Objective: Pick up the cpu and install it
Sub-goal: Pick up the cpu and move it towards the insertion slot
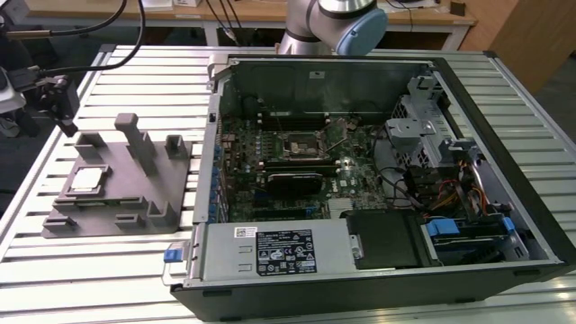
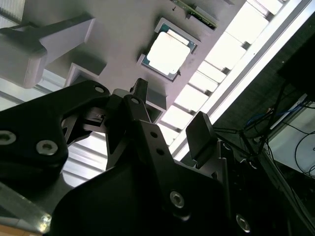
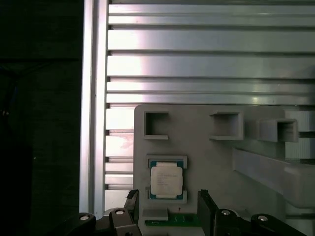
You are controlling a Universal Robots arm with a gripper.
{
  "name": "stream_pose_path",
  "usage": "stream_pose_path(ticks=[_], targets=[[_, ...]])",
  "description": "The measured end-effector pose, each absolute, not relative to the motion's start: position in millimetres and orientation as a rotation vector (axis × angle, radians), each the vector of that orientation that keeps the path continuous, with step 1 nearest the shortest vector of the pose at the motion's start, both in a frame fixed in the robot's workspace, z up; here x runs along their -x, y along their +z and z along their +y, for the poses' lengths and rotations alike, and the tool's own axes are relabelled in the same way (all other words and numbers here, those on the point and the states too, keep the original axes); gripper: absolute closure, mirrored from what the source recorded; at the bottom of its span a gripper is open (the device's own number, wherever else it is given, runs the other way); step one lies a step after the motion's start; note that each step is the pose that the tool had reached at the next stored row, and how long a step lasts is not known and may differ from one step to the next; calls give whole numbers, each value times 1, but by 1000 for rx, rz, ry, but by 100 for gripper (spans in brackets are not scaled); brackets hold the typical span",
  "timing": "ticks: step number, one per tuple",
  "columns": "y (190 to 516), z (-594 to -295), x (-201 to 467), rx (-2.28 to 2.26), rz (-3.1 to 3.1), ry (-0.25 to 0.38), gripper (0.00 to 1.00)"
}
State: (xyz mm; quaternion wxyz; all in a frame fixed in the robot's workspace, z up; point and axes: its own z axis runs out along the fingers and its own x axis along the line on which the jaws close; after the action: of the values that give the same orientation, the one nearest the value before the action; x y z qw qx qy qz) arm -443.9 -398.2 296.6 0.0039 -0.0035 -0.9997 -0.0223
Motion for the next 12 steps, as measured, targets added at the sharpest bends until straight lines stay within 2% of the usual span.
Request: stream_pose_path(ticks=[12], targets=[[292, -398, 444, 11, -3133, -70, 41]])
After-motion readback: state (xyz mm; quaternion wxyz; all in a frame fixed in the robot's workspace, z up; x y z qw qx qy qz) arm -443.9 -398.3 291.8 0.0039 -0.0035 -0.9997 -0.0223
